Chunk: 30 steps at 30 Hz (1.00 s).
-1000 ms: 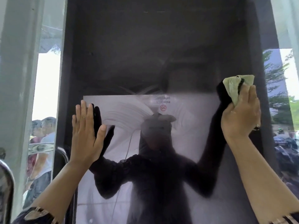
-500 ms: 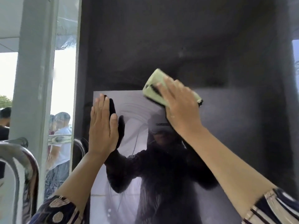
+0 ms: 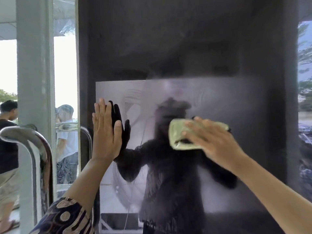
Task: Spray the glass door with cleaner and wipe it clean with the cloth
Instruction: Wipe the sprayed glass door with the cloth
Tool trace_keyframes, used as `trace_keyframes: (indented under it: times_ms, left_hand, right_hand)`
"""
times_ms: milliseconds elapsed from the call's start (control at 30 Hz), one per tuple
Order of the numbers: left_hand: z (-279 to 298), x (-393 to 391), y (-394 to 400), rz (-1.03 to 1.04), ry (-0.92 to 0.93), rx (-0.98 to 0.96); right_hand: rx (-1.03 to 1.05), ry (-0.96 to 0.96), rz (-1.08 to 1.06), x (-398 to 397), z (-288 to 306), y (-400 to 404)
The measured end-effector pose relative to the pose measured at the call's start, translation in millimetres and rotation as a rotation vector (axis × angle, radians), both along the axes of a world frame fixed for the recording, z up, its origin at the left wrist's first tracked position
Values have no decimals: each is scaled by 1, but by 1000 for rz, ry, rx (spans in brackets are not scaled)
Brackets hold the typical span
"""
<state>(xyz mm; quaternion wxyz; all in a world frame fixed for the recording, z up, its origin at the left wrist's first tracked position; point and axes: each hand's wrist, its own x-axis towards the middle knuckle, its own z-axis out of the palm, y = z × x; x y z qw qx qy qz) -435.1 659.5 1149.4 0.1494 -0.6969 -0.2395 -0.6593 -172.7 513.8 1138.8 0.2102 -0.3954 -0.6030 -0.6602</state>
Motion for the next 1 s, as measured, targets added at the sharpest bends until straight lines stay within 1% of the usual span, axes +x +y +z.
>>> trace_keyframes:
  times_ms: [100,200,267,333,400,500,667,733,800,867,900,933,1000]
  left_hand:
    - [-13,4,1,48,28,-16]
    - [-24,6,2,109,43,-18]
    - [-27,8,3,139,60,-16]
    - [-27,9,4,172,67,-15]
    - [-25,10,5,199,72,-15]
    - [-25,10,6,220,82,-8]
    - [-26,9,7,243,96,1]
    - [-26,8,5,208,93,-5]
    - [-28,6,1,141,91,-3]
    - [-34,7,-7,59,89,20]
    - [-38,10,-13,10,90,32]
    - [-43,13,-20,-43,98,44]
    - [-52,24,-37,-151,121,73]
  right_hand:
    - [210,362,-6,30,1,-16]
    - [340,769,54,41,-9,-22]
    - [392,944,100,36,-14,-18]
    - [440,1032,164,24,-12,-11]
    - [441,1015,207,8,-11,-1]
    - [372,792,192,-22,-28,18]
    - [114,416,149,-48,-81,32]
    - [11,278,132,-47,-106,29]
    - [-93,193,123,-45,-126,21]
    - [-165,202,177,-45,-134,11]
    - [-184,245,232,-47,-133,7]
    - [-192,318,311,-50,-130,4]
    - [-186,527,515,-59,-117,-3]
